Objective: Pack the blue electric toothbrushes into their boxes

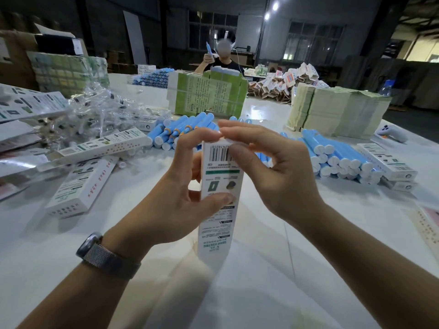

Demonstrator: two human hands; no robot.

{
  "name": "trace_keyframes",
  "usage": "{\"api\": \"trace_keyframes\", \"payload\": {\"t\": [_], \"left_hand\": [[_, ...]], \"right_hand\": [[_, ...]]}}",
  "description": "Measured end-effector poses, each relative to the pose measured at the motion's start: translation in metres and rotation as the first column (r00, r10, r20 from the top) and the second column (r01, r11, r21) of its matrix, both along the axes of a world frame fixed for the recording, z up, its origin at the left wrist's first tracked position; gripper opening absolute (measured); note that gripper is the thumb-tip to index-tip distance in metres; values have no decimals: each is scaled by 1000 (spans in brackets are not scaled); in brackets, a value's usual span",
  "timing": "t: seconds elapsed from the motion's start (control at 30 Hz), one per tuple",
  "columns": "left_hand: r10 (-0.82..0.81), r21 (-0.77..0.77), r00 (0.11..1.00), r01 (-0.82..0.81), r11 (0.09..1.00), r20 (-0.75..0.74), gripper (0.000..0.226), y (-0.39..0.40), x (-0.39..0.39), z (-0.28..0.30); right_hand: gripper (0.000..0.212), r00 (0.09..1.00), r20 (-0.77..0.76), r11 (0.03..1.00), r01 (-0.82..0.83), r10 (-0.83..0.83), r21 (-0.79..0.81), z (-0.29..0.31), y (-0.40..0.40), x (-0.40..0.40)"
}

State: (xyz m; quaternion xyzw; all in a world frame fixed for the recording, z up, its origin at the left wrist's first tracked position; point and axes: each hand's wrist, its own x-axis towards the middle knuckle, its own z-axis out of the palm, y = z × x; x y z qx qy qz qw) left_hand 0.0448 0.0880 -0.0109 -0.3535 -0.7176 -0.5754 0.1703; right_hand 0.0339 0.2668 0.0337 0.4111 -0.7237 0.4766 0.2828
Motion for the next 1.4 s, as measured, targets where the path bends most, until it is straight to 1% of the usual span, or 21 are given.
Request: {"api": "trace_keyframes", "payload": {"t": [0.07, 0.13, 0.2, 0.27, 0.3, 0.37, 0.47, 0.57, 0.6, 0.7, 0.77, 0.93, 1.17, 1.2, 1.23, 1.27, 1.3, 1.33, 1.4], "left_hand": [[-13, 13, 1000, 13, 1000, 10, 67, 1, 0, 0], [-17, 23, 1000, 16, 1000, 17, 65, 1, -1, 0], [-19, 26, 999, 18, 999, 30, 65, 2, -1, 0], [-21, 35, 999, 19, 999, 46, 65, 1, -2, 0], [-20, 35, 999, 18, 999, 48, 65, 1, -2, 0], [-20, 21, 999, 19, 1000, 47, 65, 0, -2, 0], [-22, -13, 999, 23, 1000, 49, 67, -1, -1, 1], [-25, -29, 998, 27, 999, 51, 67, -2, 0, 2], [-29, -27, 998, 30, 999, 55, 66, -2, 0, 2], [-30, -14, 998, 31, 999, 59, 64, -2, 0, 4], [-31, -19, 998, 32, 999, 61, 64, -3, 0, 4], [-26, -17, 999, 27, 999, 45, 63, -3, 0, 4], [-13, 0, 999, 13, 1000, 37, 56, -3, -1, 3], [-12, 4, 999, 11, 1000, 38, 56, -3, -1, 3], [-9, 14, 999, 8, 1000, 37, 57, -2, -1, 3], [-6, 27, 999, 5, 1000, 35, 57, -2, -1, 3], [-2, 40, 1000, 1, 999, 28, 57, -1, -2, 3], [4, 50, 1000, -5, 999, 20, 57, 0, -3, 2], [24, 57, 1000, -24, 998, 3, 57, 1, -4, 0]], "right_hand": [[26, 1000, -24, 1000, 10, -11, -5, -1, 1, 2], [26, 1000, -16, 1000, 1, -1, 2, -1, 2, 3], [28, 997, 68, 999, -37, 38, -9, -1, 4, 4], [29, 984, 166, 995, -57, 70, -80, 0, 4, 3], [27, 981, 183, 992, -48, 69, -116, 1, 4, 2], [20, 986, 157, 989, -37, 60, -145, 2, 5, 2], [16, 995, 91, 997, -32, 38, -73, 3, 7, 2], [13, 987, 136, 996, -83, 87, -39, 9, 9, 1], [11, 990, 118, 997, -77, 78, -13, 11, 9, 1], [7, 996, -74, 995, 55, -49, 88, 14, 10, 0], [6, 987, -134, 989, 101, -86, 104, 11, 9, 0], [13, 979, -179, 987, 120, -100, 105, 9, 8, 2], [11, 984, -158, 988, 96, -77, 119, 3, 6, 2], [10, 991, -114, 991, 85, -72, 108, 1, 6, 0], [8, 999, -18, 996, 44, -43, 81, -2, 6, -2], [9, 993, 115, 998, -26, 20, 48, -5, 6, -3], [17, 965, 242, 994, -107, 98, 24, -8, 6, -5], [32, 926, 339, 983, -182, 167, 13, -13, 6, -7], [62, 850, 460, 958, -286, 255, -3, -21, 8, -9]]}}
